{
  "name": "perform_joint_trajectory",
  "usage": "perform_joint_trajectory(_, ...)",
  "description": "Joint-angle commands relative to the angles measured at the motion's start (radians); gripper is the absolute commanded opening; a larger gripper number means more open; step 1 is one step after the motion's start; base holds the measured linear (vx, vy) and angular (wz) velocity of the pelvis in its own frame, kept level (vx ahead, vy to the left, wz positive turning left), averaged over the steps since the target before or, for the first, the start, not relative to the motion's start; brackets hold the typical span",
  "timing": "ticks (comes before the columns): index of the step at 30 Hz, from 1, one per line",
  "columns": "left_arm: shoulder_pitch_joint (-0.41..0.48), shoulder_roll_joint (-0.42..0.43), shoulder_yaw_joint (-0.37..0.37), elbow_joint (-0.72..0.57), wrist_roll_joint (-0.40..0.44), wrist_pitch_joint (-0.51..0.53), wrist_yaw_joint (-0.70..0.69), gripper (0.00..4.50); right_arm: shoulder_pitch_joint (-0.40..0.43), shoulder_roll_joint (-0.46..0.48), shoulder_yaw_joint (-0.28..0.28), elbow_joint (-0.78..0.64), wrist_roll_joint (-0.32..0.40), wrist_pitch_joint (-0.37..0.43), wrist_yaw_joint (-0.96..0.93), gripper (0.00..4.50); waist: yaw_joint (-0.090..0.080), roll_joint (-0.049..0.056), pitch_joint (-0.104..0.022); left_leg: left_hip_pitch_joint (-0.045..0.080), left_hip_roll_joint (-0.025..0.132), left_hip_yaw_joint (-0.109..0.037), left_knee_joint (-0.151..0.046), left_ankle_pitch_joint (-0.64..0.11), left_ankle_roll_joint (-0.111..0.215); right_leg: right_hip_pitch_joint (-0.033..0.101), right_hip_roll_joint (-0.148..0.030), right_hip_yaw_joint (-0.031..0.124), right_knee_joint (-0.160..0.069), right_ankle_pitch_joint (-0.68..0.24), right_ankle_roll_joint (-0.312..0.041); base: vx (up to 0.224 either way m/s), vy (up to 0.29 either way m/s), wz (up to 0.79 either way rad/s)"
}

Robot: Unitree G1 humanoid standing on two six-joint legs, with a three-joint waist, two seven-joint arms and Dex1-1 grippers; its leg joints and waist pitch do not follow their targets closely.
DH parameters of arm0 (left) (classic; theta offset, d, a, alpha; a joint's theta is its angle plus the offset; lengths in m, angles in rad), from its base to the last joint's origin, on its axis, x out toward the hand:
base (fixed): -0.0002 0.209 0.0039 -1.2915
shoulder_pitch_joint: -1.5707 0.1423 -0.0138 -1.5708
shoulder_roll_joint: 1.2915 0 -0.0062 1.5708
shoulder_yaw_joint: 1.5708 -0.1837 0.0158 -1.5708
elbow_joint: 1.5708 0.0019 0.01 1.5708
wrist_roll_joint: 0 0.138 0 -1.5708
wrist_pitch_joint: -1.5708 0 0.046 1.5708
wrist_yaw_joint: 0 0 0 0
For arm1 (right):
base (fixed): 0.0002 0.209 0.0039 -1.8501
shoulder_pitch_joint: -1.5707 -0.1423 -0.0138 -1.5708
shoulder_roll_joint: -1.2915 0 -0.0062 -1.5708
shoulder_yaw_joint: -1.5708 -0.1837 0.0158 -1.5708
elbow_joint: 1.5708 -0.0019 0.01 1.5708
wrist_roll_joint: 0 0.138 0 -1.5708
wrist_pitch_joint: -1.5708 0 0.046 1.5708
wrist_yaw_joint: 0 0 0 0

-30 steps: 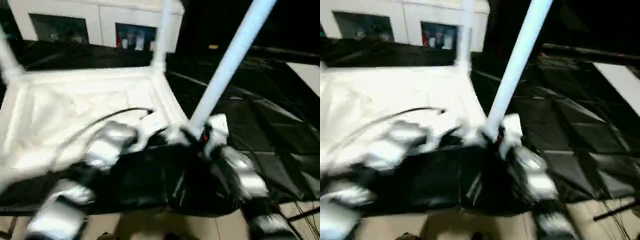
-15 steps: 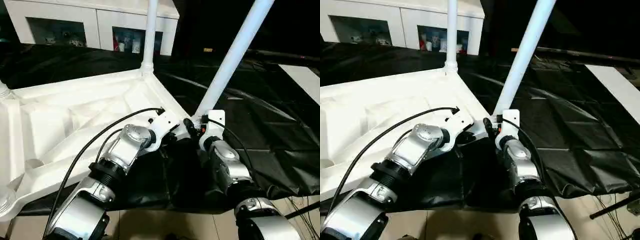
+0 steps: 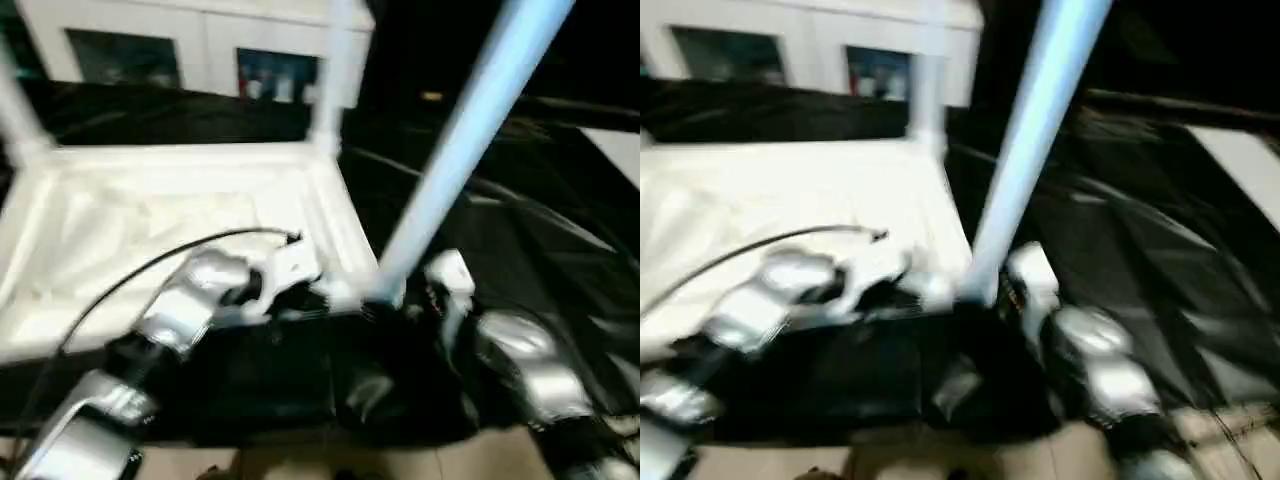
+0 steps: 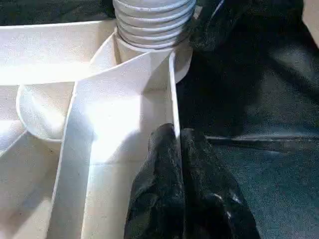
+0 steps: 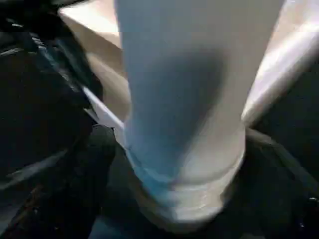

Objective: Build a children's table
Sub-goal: Rotate leg to tighten

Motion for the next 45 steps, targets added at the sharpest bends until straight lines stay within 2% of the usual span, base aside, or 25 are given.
perform_joint_trajectory(1, 0.027, 0.022, -0.024, -0.037, -0.028, -0.016, -0.079, 0.00, 0.009, -0.023, -0.004, -0.042, 0.005, 0.009, 0.028, 3.88, 0.002, -0.003, -0.069, -0.008, 0.031, -0.002, -0.055, -0.102, 0.093, 0.057, -0.061, 0.063, -0.048, -0.177, -0.196, 0.058, -0.010, -0.03)
perform_joint_trajectory(5, 0.032, 0.032, -0.021, -0.052, -0.039, -0.019, -0.098, 0.00, 0.000, -0.019, 0.000, -0.038, -0.002, 0.004, 0.023, 3.88, 0.005, 0.000, -0.069, 0.000, 0.028, 0.004, -0.052, -0.088, 0.102, 0.055, -0.057, 0.064, -0.038, -0.111, -0.231, 0.016, 0.001, 0.00)
perform_joint_trajectory(6, 0.032, 0.033, -0.021, -0.052, -0.042, -0.020, -0.098, 0.00, -0.004, -0.015, 0.002, -0.037, 0.000, 0.007, 0.022, 3.88, 0.004, -0.005, -0.068, -0.001, 0.028, 0.004, -0.053, -0.093, 0.101, 0.056, -0.057, 0.063, -0.040, -0.120, -0.230, 0.000, 0.000, 0.00)
perform_joint_trajectory(8, 0.033, 0.034, -0.022, -0.054, -0.045, -0.022, -0.101, 0.00, -0.011, -0.009, 0.006, -0.035, 0.007, 0.019, 0.028, 3.72, 0.004, -0.003, -0.064, -0.002, 0.028, 0.002, -0.057, -0.136, 0.086, 0.056, -0.059, 0.063, -0.049, -0.199, -0.210, 0.000, 0.000, 0.00)
perform_joint_trajectory(9, 0.034, 0.034, -0.022, -0.052, -0.044, -0.023, -0.099, 0.00, -0.016, -0.006, 0.011, -0.026, 0.002, 0.018, 0.030, 3.61, 0.004, -0.006, -0.063, -0.001, 0.029, 0.002, -0.058, -0.158, 0.073, 0.056, -0.061, 0.063, -0.055, -0.252, -0.191, 0.000, 0.000, 0.00)
perform_joint_trajectory(10, 0.035, 0.034, -0.021, -0.049, -0.040, -0.024, -0.097, 0.00, -0.020, -0.007, 0.020, -0.017, -0.009, 0.015, 0.036, 3.50, 0.004, -0.004, -0.062, -0.001, 0.030, 0.000, -0.059, -0.171, 0.060, 0.054, -0.063, 0.064, -0.060, -0.304, -0.167, 0.000, 0.000, 0.00)
perform_joint_trajectory(11, 0.036, 0.034, -0.021, -0.050, -0.041, -0.023, -0.097, 0.00, -0.020, -0.008, 0.021, -0.015, -0.013, 0.015, 0.037, 3.50, 0.003, -0.008, -0.061, -0.001, 0.029, 0.000, -0.060, -0.173, 0.058, 0.054, -0.062, 0.063, -0.062, -0.314, -0.161, 0.000, 0.000, 0.00)
perform_joint_trajectory(12, 0.037, 0.035, -0.021, -0.053, -0.042, -0.021, -0.097, 0.00, -0.020, -0.008, 0.023, -0.013, -0.019, 0.014, 0.039, 3.44, 0.004, -0.007, -0.062, -0.001, 0.030, 0.000, -0.060, -0.171, 0.056, 0.053, -0.062, 0.064, -0.061, -0.319, -0.157, 0.000, 0.000, 0.00)
perform_joint_trajectory(18, 0.043, 0.036, -0.020, -0.063, -0.045, -0.011, -0.098, 0.00, -0.024, -0.007, 0.018, -0.008, -0.011, 0.025, 0.048, 2.96, 0.004, -0.010, -0.065, -0.002, 0.028, 0.001, -0.056, -0.122, 0.068, 0.056, -0.059, 0.065, -0.050, -0.236, -0.172, 0.000, 0.000, 0.00)
perform_joint_trajectory(20, 0.043, 0.037, -0.021, -0.063, -0.047, -0.009, -0.100, 0.00, -0.025, -0.009, 0.017, -0.006, -0.012, 0.025, 0.050, 2.79, 0.004, -0.010, -0.064, -0.002, 0.028, 0.002, -0.056, -0.119, 0.070, 0.055, -0.059, 0.065, -0.050, -0.233, -0.174, 0.000, 0.000, 0.00)
perform_joint_trajectory(27, 0.044, 0.029, -0.018, -0.048, -0.045, 0.002, -0.085, 0.00, -0.012, 0.013, -0.002, 0.023, -0.002, 0.040, 0.009, 2.72, 0.003, -0.009, -0.065, -0.002, 0.028, 0.002, -0.055, -0.126, 0.067, 0.054, -0.059, 0.065, -0.052, -0.251, -0.170, 0.000, 0.000, 0.00)
perform_joint_trajectory(29, 0.023, -0.014, -0.005, 0.003, -0.014, 0.037, 0.012, 0.00, -0.019, 0.066, -0.046, 0.097, -0.014, 0.030, -0.122, 2.72, -0.002, -0.008, -0.058, -0.001, 0.028, 0.001, -0.060, -0.176, 0.045, 0.048, -0.060, 0.064, -0.065, -0.334, -0.153, 0.000, 0.000, 0.00)
perform_joint_trajectory(30, 0.021, -0.017, -0.005, 0.006, -0.011, 0.040, 0.019, 0.00, -0.020, 0.069, -0.049, 0.101, -0.016, 0.029, -0.130, 2.72, -0.001, -0.007, -0.059, 0.001, 0.028, -0.001, -0.061, -0.189, 0.035, 0.047, -0.060, 0.063, -0.066, -0.357, -0.148, 0.000, 0.000, 0.00)
perform_joint_trajectory(31, 0.008, -0.043, 0.003, 0.030, -0.004, 0.054, 0.064, 0.00, -0.032, 0.094, -0.063, 0.135, -0.027, 0.024, -0.199, 2.72, -0.004, -0.011, -0.058, 0.001, 0.028, -0.003, -0.063, -0.215, 0.022, 0.048, -0.061, 0.062, -0.071, -0.406, -0.132, 0.000, 0.000, 0.00)
perform_joint_trajectory(32, -0.006, -0.073, 0.010, 0.055, 0.004, 0.067, 0.111, 0.00, -0.049, 0.123, -0.079, 0.176, -0.041, 0.012, -0.280, 2.72, -0.007, -0.012, -0.056, 0.004, 0.028, -0.005, -0.063, -0.242, 0.013, 0.043, -0.063, 0.062, -0.076, -0.448, -0.120, 0.000, 0.000, 0.00)
perform_joint_trajectory(33, -0.018, -0.100, 0.015, 0.075, 0.011, 0.081, 0.153, 0.00, -0.070, 0.152, -0.097, 0.217, -0.052, 0.001, -0.362, 2.71, -0.012, -0.012, -0.055, 0.001, 0.025, -0.008, -0.064, -0.260, 0.005, 0.044, -0.064, 0.060, -0.082, -0.498, -0.103, 0.000, 0.000, 0.00)
perform_joint_trajectory(35, -0.049, -0.158, 0.022, 0.119, 0.034, 0.128, 0.251, 0.00, -0.120, 0.203, -0.126, 0.296, -0.065, -0.007, -0.512, 2.70, -0.022, -0.012, -0.056, 0.005, 0.024, -0.010, -0.063, -0.275, -0.005, 0.039, -0.066, 0.059, -0.088, -0.540, -0.088, -0.032, 0.009, 0.00)
perform_joint_trajectory(36, -0.066, -0.187, 0.025, 0.143, 0.047, 0.153, 0.303, 0.00, -0.148, 0.228, -0.137, 0.335, -0.069, -0.010, -0.580, 2.70, -0.029, -0.012, -0.057, 0.002, 0.024, -0.011, -0.063, -0.271, -0.010, 0.040, -0.066, 0.058, -0.086, -0.532, -0.087, 0.000, 0.000, 0.00)
perform_joint_trajectory(37, -0.077, -0.206, 0.033, 0.161, 0.051, 0.173, 0.340, 0.00, -0.165, 0.240, -0.142, 0.356, -0.071, -0.009, -0.616, 2.70, -0.029, -0.012, -0.057, 0.002, 0.024, -0.011, -0.063, -0.271, -0.010, 0.040, -0.066, 0.058, -0.086, -0.532, -0.087, 0.000, 0.000, 0.00)
perform_joint_trajectory(38, -0.103, -0.248, 0.053, 0.202, 0.059, 0.217, 0.423, 0.00, -0.202, 0.268, -0.154, 0.403, -0.074, -0.007, -0.693, 2.70, -0.031, -0.009, -0.057, 0.005, 0.024, -0.011, -0.062, -0.283, -0.012, 0.037, -0.063, 0.057, -0.088, -0.533, -0.081, 0.000, 0.000, 0.00)
perform_joint_trajectory(39, -0.106, -0.252, 0.055, 0.207, 0.060, 0.220, 0.431, 0.00, -0.206, 0.271, -0.156, 0.408, -0.075, -0.007, -0.701, 2.70, -0.031, -0.009, -0.058, 0.009, 0.023, -0.010, -0.060, -0.289, -0.010, 0.034, -0.062, 0.058, -0.088, -0.507, -0.085, 0.000, 0.000, 0.00)
perform_joint_trajectory(41, -0.147, -0.308, 0.076, 0.282, 0.076, 0.237, 0.536, 0.00, -0.278, 0.311, -0.180, 0.493, -0.079, -0.018, -0.804, 2.70, -0.032, -0.014, -0.056, 0.002, 0.019, -0.007, -0.060, -0.293, 0.007, 0.035, -0.059, 0.057, -0.089, -0.486, -0.082, 0.000, 0.000, 0.00)
perform_joint_trajectory(42, -0.147, -0.308, 0.076, 0.282, 0.076, 0.237, 0.536, 0.00, -0.278, 0.311, -0.180, 0.493, -0.079, -0.018, -0.804, 2.70, -0.033, -0.012, -0.054, 0.004, 0.017, -0.008, -0.059, -0.308, 0.008, 0.031, -0.058, 0.055, -0.091, -0.513, -0.076, 0.000, 0.000, 0.00)
perform_joint_trajectory(43, -0.158, -0.322, 0.078, 0.299, 0.079, 0.230, 0.553, 0.00, -0.303, 0.321, -0.181, 0.517, -0.078, -0.025, -0.817, 2.70, -0.031, -0.014, -0.059, 0.005, 0.017, -0.009, -0.057, -0.301, 0.016, 0.033, -0.062, 0.055, -0.094, -0.519, -0.062, 0.000, 0.000, 0.00)
perform_joint_trajectory(45, -0.167, -0.332, 0.079, 0.314, 0.084, 0.224, 0.564, 0.00, -0.322, 0.329, -0.183, 0.539, -0.082, -0.036, -0.825, 2.70, -0.030, -0.015, -0.059, 0.002, 0.016, -0.008, -0.057, -0.293, 0.020, 0.035, -0.060, 0.055, -0.094, -0.510, -0.060, 0.000, 0.000, 0.00)
